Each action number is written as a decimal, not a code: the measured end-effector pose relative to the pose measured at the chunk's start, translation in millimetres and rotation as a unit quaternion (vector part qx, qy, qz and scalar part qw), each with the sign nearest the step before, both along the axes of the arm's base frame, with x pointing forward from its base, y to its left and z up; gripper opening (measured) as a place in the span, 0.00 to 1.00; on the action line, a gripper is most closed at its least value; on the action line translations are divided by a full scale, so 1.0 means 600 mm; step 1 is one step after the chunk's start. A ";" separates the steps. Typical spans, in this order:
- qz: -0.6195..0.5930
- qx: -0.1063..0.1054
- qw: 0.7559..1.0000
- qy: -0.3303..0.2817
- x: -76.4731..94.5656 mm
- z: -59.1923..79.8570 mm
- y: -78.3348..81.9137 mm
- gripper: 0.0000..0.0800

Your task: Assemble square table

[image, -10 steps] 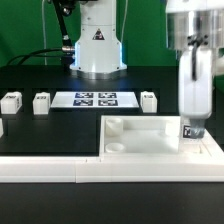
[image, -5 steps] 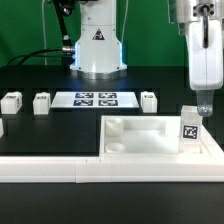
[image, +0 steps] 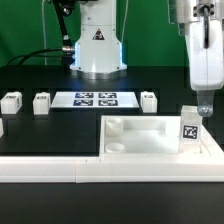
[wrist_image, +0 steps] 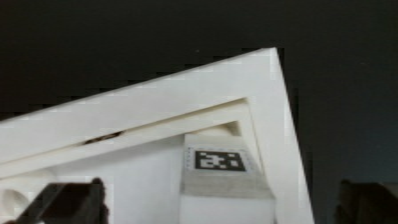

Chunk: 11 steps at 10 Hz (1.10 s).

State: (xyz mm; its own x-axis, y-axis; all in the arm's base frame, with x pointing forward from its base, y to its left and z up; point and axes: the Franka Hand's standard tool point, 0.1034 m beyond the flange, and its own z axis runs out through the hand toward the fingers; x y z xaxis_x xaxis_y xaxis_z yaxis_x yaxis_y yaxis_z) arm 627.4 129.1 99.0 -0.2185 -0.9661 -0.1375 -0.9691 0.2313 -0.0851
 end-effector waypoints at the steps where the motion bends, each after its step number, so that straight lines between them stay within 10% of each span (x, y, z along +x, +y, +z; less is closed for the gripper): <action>1: 0.007 0.004 1.000 -0.009 -0.008 0.010 0.005 0.81; 4: 0.115 -0.010 0.993 -0.021 -0.070 0.034 0.034 0.81; 9: 0.318 -0.042 0.946 -0.050 -0.072 0.025 0.030 0.81; 11: 0.434 -0.067 0.896 -0.073 -0.154 -0.017 0.002 0.81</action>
Offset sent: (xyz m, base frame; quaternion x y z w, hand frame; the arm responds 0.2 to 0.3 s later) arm -0.0374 0.0024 0.0338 -0.0221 0.0918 -0.2305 0.9685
